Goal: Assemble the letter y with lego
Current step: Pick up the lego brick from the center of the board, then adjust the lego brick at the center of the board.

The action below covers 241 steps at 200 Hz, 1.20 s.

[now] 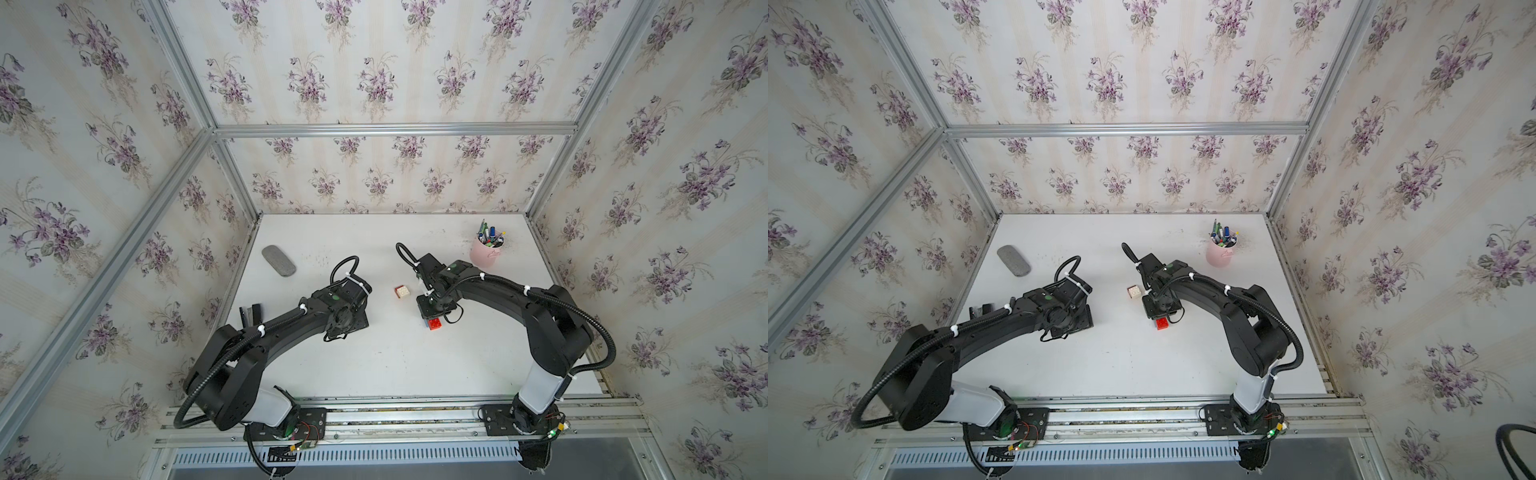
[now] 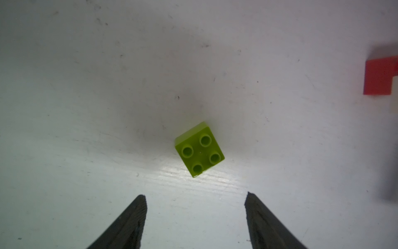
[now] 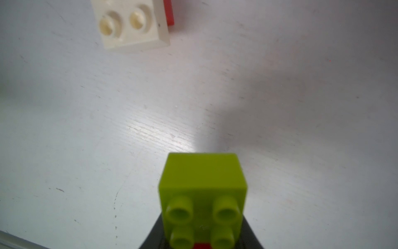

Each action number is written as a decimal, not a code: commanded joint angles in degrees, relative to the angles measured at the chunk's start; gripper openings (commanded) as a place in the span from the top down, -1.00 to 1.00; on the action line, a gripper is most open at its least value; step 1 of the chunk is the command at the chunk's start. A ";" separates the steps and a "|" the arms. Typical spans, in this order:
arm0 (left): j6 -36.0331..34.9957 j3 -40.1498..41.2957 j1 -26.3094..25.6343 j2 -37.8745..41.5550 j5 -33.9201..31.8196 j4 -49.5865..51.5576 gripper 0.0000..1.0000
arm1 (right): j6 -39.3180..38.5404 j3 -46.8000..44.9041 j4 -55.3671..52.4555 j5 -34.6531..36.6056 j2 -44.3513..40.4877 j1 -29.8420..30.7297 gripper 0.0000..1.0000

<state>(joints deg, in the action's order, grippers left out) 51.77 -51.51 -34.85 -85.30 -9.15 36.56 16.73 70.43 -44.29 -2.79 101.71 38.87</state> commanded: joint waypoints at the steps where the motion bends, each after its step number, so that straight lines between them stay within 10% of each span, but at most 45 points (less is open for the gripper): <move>1: 3.05 -2.74 0.04 -2.78 -3.46 1.32 -0.48 | 0.96 -0.71 1.55 -1.08 -0.85 -0.12 0.34; 75: 5.80 -7.43 0.09 -12.02 -4.84 4.48 -0.36 | 0.58 -1.27 3.22 -2.13 -2.04 -1.34 0.34; 138: 2.59 -9.30 0.16 -15.24 -5.80 3.89 0.24 | 0.67 -1.37 3.81 -2.40 -2.30 -1.61 0.35; 241: -13.45 -14.42 -5.21 -16.01 2.50 3.14 0.51 | -1.78 -0.30 4.10 -2.28 -3.54 -1.69 0.35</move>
<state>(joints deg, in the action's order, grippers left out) 43.57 -65.01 -38.92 -100.55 -9.32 39.46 16.08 69.87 -40.25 -4.97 98.91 37.17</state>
